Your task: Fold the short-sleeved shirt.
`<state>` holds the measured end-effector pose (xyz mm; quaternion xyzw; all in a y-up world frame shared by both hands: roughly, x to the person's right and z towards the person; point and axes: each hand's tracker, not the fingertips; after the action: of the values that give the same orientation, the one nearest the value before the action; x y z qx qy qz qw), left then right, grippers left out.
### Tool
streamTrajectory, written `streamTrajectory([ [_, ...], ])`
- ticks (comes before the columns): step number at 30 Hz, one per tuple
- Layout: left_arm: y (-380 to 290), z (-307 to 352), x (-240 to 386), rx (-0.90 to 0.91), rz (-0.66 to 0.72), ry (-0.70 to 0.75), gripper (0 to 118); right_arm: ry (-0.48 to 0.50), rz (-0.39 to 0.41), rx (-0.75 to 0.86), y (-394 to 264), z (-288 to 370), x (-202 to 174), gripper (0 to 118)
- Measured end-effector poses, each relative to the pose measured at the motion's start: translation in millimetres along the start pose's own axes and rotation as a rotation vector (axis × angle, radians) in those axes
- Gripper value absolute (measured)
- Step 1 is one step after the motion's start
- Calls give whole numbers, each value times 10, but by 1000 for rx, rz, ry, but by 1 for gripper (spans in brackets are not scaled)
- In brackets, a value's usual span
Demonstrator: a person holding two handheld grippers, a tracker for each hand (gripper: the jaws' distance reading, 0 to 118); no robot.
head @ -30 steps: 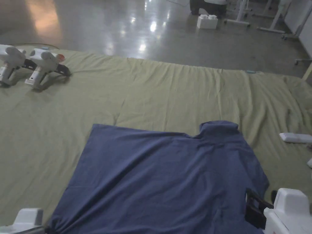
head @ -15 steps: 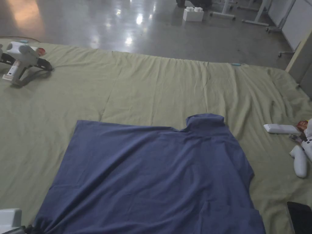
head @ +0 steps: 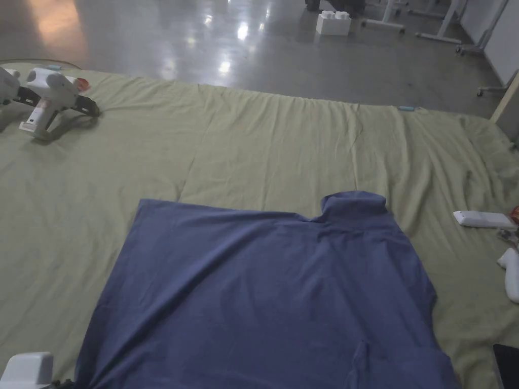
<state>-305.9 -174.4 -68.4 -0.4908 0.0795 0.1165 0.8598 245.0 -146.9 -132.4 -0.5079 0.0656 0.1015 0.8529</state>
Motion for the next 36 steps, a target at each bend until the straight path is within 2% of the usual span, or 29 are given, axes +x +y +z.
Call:
streamTrajectory([
  [5,23,69,45,30,8,-10,1,-1,-15,34,103,67,18,8],
  [7,97,106,6,80,59,-29,1,10,-31,66,197,103,20,8],
  [14,729,51,-23,178,82,-55,1,19,-34,205,925,122,49,8],
  [19,1296,-276,38,186,94,-58,1,21,-41,211,1520,-241,103,8],
  [23,1608,-726,73,112,66,-25,1,45,-76,149,1828,-694,147,9],
  [31,1883,-1176,27,90,109,-22,1,62,-106,101,1957,-1298,168,9],
  [33,1910,-1195,34,91,106,-23,6,60,-108,99,1934,-1309,138,12],
  [35,1914,-1179,49,109,101,-14,25,39,-100,127,1916,-1266,109,26],
  [36,1922,-1134,64,135,82,3,25,19,-87,151,1907,-1214,88,26],
])
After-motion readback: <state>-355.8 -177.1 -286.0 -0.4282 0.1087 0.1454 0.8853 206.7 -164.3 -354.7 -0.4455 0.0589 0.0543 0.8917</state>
